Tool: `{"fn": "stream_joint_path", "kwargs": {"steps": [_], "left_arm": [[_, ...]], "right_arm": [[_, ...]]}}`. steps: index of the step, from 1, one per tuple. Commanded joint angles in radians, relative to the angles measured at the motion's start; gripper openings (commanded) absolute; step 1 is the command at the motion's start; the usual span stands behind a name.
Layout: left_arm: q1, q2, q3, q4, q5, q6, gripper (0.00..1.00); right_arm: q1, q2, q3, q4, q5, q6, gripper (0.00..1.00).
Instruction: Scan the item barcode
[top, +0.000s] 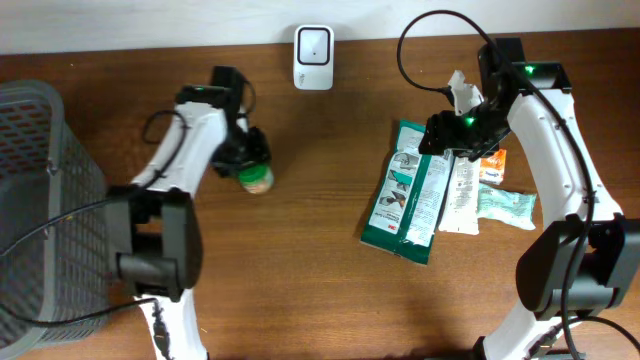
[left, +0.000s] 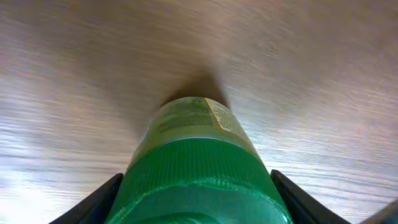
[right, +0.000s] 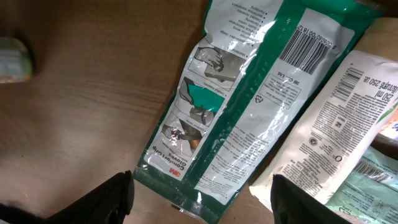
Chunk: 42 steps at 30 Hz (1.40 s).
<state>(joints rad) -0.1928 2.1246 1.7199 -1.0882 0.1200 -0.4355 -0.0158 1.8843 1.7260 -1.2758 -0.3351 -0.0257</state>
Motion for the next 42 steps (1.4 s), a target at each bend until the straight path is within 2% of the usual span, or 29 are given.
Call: {"fn": "stream_joint_path", "kwargs": {"steps": [1,5,7,9,10,12,13,14,15,16,18,21,23,24,25,26,27,28,30,32,33,35,36,37,38,39,41,42], "left_arm": [[-0.157,0.002,0.002,0.002,-0.149,-0.211,0.5],[-0.341,0.002,0.002,0.097,-0.177,-0.235,0.61],[-0.369,0.002,0.002,0.121,-0.178,-0.235,0.64],[-0.369,0.001,0.004,0.149,-0.181,-0.23,0.82],[-0.351,0.001,0.035,0.135,-0.181,-0.194,0.99],[-0.309,-0.002,0.151,0.069,-0.175,-0.031,0.99],[-0.294,-0.002,0.202,0.054,-0.138,0.158,1.0],[-0.282,-0.002,0.223,0.038,-0.006,0.486,0.99],[-0.28,-0.001,0.223,0.003,0.065,0.658,1.0],[-0.28,0.002,0.218,-0.029,0.091,0.774,0.99],[-0.291,0.018,0.167,-0.037,0.102,0.925,0.99],[-0.302,0.03,0.152,-0.065,0.1,0.962,1.0],[-0.302,0.062,0.132,-0.066,0.038,0.961,1.0],[-0.303,0.082,0.13,-0.071,0.045,0.959,0.98],[-0.303,0.086,0.129,-0.078,0.045,0.959,0.92],[-0.303,0.086,0.129,-0.075,0.044,0.96,0.91],[-0.304,0.086,0.129,-0.067,0.044,0.96,0.86],[-0.303,0.086,0.129,-0.057,0.043,0.959,0.76],[-0.304,0.086,0.129,-0.043,0.041,0.959,0.69],[-0.304,0.086,0.129,-0.037,0.04,0.937,0.6],[-0.301,0.085,0.133,-0.037,0.034,0.888,0.56],[-0.296,0.085,0.152,-0.031,-0.092,0.693,0.57],[-0.295,0.085,0.166,-0.032,-0.203,0.547,0.58],[-0.295,0.085,0.177,-0.064,-0.375,0.257,0.59],[-0.294,0.085,0.177,-0.079,-0.392,0.0,0.63],[-0.295,0.085,0.177,-0.068,-0.33,-0.169,0.62],[-0.301,0.086,0.177,-0.026,-0.153,-0.426,0.61],[-0.309,0.086,0.177,-0.016,-0.134,-0.595,0.6]], "right_arm": [[0.003,-0.013,0.011,0.0,-0.011,0.003,0.67],[0.003,-0.013,0.011,-0.004,-0.008,0.003,0.67],[0.003,-0.013,0.011,-0.008,0.0,0.003,0.67],[0.003,-0.013,0.011,-0.008,0.003,0.003,0.67],[0.003,-0.013,0.011,-0.008,0.003,0.003,0.67],[0.003,-0.013,0.011,-0.007,0.003,0.003,0.68],[0.003,-0.013,0.011,-0.008,0.003,0.003,0.68],[0.003,-0.013,0.011,-0.007,0.003,0.003,0.68],[0.003,-0.013,0.011,-0.006,0.003,0.003,0.68],[0.003,-0.013,0.011,-0.006,0.003,0.003,0.68],[0.003,-0.013,0.011,-0.009,0.003,0.003,0.68],[0.004,-0.013,0.011,-0.008,0.003,0.003,0.68],[0.003,-0.013,0.011,-0.009,0.003,0.003,0.68],[0.003,-0.013,0.011,-0.009,0.003,0.003,0.68],[0.003,-0.013,0.011,-0.009,0.003,0.003,0.68],[0.003,-0.013,0.011,-0.008,0.003,0.004,0.68],[0.004,-0.013,0.011,-0.008,0.003,0.003,0.68],[0.004,-0.013,0.011,-0.008,0.003,0.004,0.68],[0.004,-0.013,0.011,-0.008,0.003,0.003,0.68],[0.004,-0.013,0.011,-0.007,0.002,0.003,0.68],[0.004,-0.013,0.011,-0.007,0.003,0.003,0.68],[0.004,-0.013,0.011,-0.007,0.003,0.003,0.68],[0.004,-0.013,0.011,-0.007,0.003,0.003,0.68],[0.004,-0.013,0.011,-0.008,0.002,0.004,0.68],[0.004,-0.013,0.011,-0.008,0.003,0.003,0.68],[0.003,-0.013,0.011,-0.007,0.003,0.004,0.68],[0.004,-0.013,0.011,-0.008,0.002,0.004,0.68],[0.004,-0.013,0.011,-0.008,0.002,0.004,0.68]]}}
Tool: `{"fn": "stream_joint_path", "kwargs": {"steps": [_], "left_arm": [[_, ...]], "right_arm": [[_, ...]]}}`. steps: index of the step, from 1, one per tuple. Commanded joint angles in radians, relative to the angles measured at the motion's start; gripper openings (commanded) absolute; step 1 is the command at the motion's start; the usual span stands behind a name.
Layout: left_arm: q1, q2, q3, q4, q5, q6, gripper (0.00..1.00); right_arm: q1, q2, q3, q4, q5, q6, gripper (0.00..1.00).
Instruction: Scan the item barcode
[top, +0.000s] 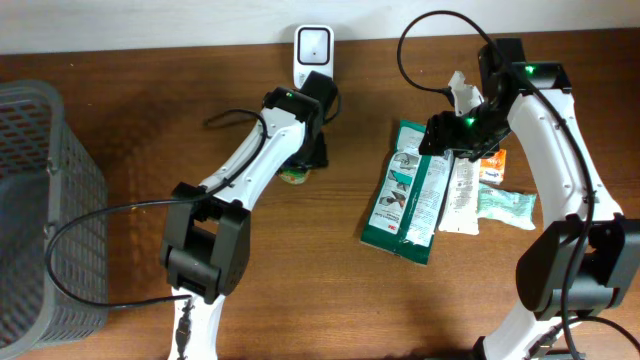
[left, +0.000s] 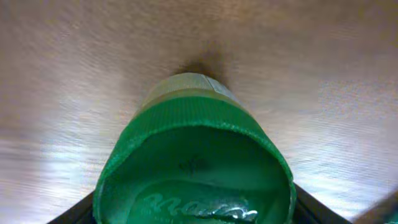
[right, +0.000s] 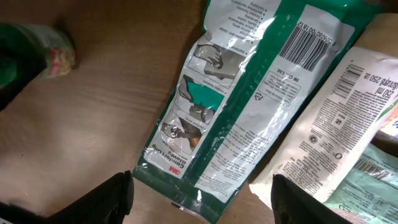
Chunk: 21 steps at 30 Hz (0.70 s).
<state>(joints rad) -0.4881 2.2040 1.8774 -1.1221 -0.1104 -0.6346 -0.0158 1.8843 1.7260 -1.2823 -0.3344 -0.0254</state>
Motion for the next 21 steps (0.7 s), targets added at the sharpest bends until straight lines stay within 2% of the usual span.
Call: {"fn": "stream_joint_path", "kwargs": {"steps": [1,2,4,6,8,9,11,13,14,15,18,21], "left_arm": [[-0.017,0.006,0.019,0.018,0.097,-0.473,0.61],[-0.02,0.006,0.019,0.018,0.098,-0.586,0.64],[-0.021,0.006,0.019,0.023,0.13,-0.694,0.65],[-0.021,0.006,0.02,0.038,0.143,-0.705,0.72],[-0.021,0.006,0.019,0.046,0.142,-0.704,0.99],[-0.02,0.006,0.02,0.051,0.142,-0.702,0.99],[-0.015,0.004,0.023,0.051,0.157,-0.623,0.99],[0.019,-0.024,0.056,0.046,0.15,-0.473,0.99],[0.048,-0.055,0.077,0.037,0.141,-0.383,0.99],[0.084,-0.094,0.089,0.024,0.126,-0.281,0.99],[0.204,-0.209,0.09,-0.028,0.073,-0.153,0.99],[0.36,-0.282,0.09,-0.031,0.069,-0.036,0.99]], "right_arm": [[0.004,-0.013,0.011,-0.002,0.002,0.003,0.68],[0.004,-0.013,0.011,-0.002,0.002,0.003,0.68],[0.004,-0.013,0.011,-0.002,0.002,0.003,0.68],[0.004,-0.013,0.011,-0.002,0.002,0.003,0.68],[0.004,-0.013,0.011,-0.002,0.002,0.003,0.68],[0.004,-0.013,0.011,-0.002,0.002,0.003,0.68],[0.004,-0.013,0.011,-0.001,0.002,0.003,0.68],[0.004,-0.013,0.011,0.002,0.002,0.003,0.68],[0.003,-0.013,0.011,0.008,0.001,0.003,0.8],[0.003,-0.013,0.011,0.017,0.001,0.003,0.98],[0.026,-0.013,0.012,0.046,-0.028,-0.061,0.98],[0.166,-0.013,0.055,0.1,0.054,-0.095,0.99]]}}
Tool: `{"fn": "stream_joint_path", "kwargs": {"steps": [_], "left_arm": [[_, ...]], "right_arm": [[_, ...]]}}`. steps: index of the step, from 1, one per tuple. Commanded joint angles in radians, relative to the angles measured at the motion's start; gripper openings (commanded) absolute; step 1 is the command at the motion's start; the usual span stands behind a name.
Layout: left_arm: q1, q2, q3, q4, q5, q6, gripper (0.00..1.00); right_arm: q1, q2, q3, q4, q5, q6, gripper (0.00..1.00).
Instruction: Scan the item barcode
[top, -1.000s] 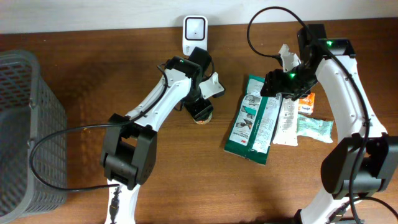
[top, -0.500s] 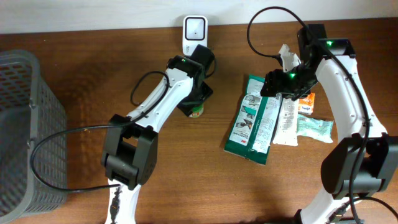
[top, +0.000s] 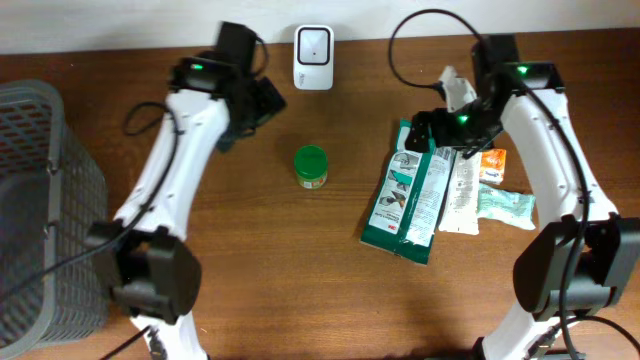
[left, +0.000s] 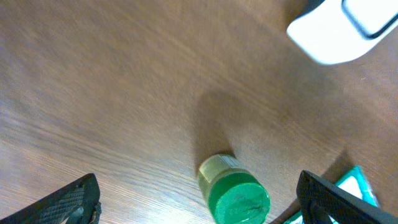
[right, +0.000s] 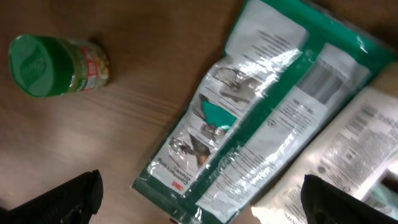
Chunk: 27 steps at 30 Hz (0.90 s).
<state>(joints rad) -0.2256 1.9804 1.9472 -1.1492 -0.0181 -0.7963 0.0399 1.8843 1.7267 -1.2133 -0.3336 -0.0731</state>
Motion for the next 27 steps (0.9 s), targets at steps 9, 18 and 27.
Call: {"fn": "stream_joint_path", "kwargs": {"steps": [9,18,27], "left_arm": [[0.4,-0.058,0.019,-0.02,-0.024,0.23,0.99],[0.406,-0.058,0.019,-0.02,-0.023,0.23,0.99],[0.406,-0.058,0.019,-0.02,-0.024,0.23,0.99]], "right_arm": [[0.509,0.151,0.091,0.341,0.214,0.056,0.99],[0.542,0.303,0.09,0.418,0.219,0.071,0.96],[0.542,0.349,0.092,0.414,0.342,0.27,0.67]]}}
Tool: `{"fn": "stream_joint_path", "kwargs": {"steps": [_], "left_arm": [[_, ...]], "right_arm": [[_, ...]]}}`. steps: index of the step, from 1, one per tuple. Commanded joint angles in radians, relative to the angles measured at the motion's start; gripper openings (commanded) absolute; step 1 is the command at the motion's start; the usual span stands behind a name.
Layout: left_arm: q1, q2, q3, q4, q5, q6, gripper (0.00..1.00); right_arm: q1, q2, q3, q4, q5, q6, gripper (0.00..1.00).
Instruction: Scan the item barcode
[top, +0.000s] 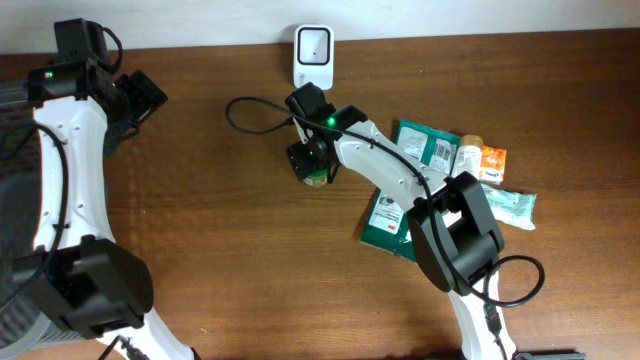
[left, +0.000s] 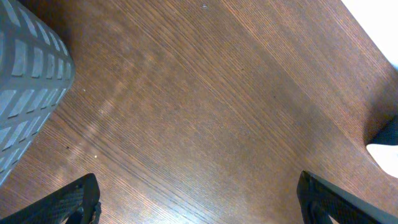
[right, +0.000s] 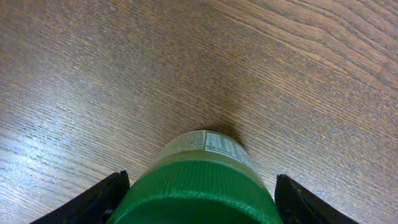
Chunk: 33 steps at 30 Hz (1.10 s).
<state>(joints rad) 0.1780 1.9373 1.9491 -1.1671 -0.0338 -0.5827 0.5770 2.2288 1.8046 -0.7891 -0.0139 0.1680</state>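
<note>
A small jar with a green cap (right: 199, 186) stands upright on the brown table, a pale label on its side. My right gripper (right: 199, 202) reaches down over it, a finger pressed to each side of the cap. In the overhead view the right gripper (top: 312, 163) covers most of the jar (top: 319, 180). The white barcode scanner (top: 313, 45) stands at the table's back edge, just behind the jar. My left gripper (top: 138, 98) hangs open at the far left, with only bare wood between its fingers (left: 78, 199).
A grey mesh basket (left: 25, 93) sits at the table's left end, beside the left gripper. Right of the jar lie a green glove packet (top: 428, 143), an orange packet (top: 492, 160) and a pale green pouch (top: 508, 205), partly under the right arm.
The right gripper was open over the packets at the right; now it is shut on the jar at the middle. The left arm has drawn back further to the left, beside the basket.
My left gripper held the jar left of centre, then held it in front of the scanner. Then the jar stood alone there and the left gripper was open and higher up. Now the right gripper has the jar and the left is by the basket.
</note>
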Motion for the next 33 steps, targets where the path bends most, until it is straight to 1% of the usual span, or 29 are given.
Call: {"fn": "stream_joint_path", "kwargs": {"steps": [1,3,5,6,7,8,10,11,12,13,14,15,17,19,20,24,27,28,29,30,31,32,33], "left_arm": [[0.002,-0.015,0.017,-0.002,-0.008,0.016,0.99],[0.002,-0.015,0.017,-0.002,-0.008,0.016,0.99],[0.002,-0.015,0.017,-0.002,-0.008,0.016,0.99],[0.002,-0.015,0.017,-0.002,-0.008,0.016,0.99],[0.002,-0.015,0.017,-0.002,-0.008,0.016,0.99],[0.002,-0.015,0.017,-0.002,-0.008,0.016,0.99],[0.002,-0.015,0.017,-0.002,-0.008,0.016,0.99],[0.002,-0.015,0.017,-0.002,-0.008,0.016,0.99],[0.002,-0.015,0.017,-0.002,-0.008,0.016,0.99],[0.002,-0.015,0.017,-0.002,-0.008,0.016,0.99],[0.002,-0.015,0.017,-0.002,-0.008,0.016,0.99],[0.002,-0.015,0.017,-0.002,-0.008,0.016,0.99],[0.002,-0.015,0.017,-0.002,-0.008,0.016,0.99],[0.002,-0.015,0.017,-0.002,-0.008,0.016,0.99],[0.002,-0.015,0.017,-0.002,-0.008,0.016,0.99],[0.002,-0.015,0.017,-0.002,-0.008,0.016,0.99],[0.002,-0.015,0.017,-0.002,-0.008,0.016,0.99],[0.002,-0.015,0.017,-0.002,-0.008,0.016,0.99],[0.002,-0.015,0.017,-0.002,-0.008,0.016,0.99],[0.002,-0.015,0.017,-0.002,-0.008,0.016,0.99],[0.002,-0.015,0.017,-0.002,-0.008,0.016,0.99],[0.002,-0.015,0.017,-0.002,-0.008,0.016,0.99],[0.002,-0.015,0.017,-0.002,-0.008,0.016,0.99]], "right_arm": [[0.005,0.0,0.014,-0.015,0.023,0.029,0.65],[0.005,-0.024,0.018,-0.032,0.023,0.029,0.64],[0.005,-0.062,0.044,-0.071,0.023,0.029,0.57],[0.005,-0.081,0.066,-0.096,0.023,0.029,0.57],[0.005,-0.094,0.109,-0.139,0.022,0.044,0.57],[-0.004,-0.103,0.196,-0.218,-0.014,0.114,0.56],[-0.049,-0.103,0.327,-0.312,-0.232,0.138,0.5],[-0.101,-0.103,0.391,-0.368,-0.384,0.216,0.48],[-0.167,-0.103,0.414,-0.388,-0.546,0.255,0.43],[-0.228,-0.102,0.414,-0.39,-0.702,0.261,0.42],[-0.262,-0.101,0.413,-0.39,-0.782,0.277,0.42],[-0.3,-0.101,0.413,-0.39,-0.86,0.331,0.42],[-0.349,-0.101,0.413,-0.391,-0.942,0.486,0.42],[-0.364,-0.101,0.413,-0.428,-0.944,0.678,0.38],[-0.363,-0.101,0.413,-0.467,-0.955,0.818,0.38],[-0.363,-0.101,0.413,-0.504,-1.078,0.874,0.39],[-0.363,-0.101,0.413,-0.503,-1.093,0.873,0.39],[-0.363,-0.101,0.414,-0.488,-1.092,0.852,0.39],[-0.363,-0.101,0.414,-0.461,-1.08,0.8,0.39],[-0.363,-0.101,0.414,-0.442,-1.012,0.654,0.39],[-0.36,-0.101,0.414,-0.418,-0.956,0.468,0.39],[-0.356,-0.101,0.413,-0.404,-0.899,0.355,0.39],[-0.351,-0.101,0.413,-0.385,-0.818,0.283,0.39]]}}
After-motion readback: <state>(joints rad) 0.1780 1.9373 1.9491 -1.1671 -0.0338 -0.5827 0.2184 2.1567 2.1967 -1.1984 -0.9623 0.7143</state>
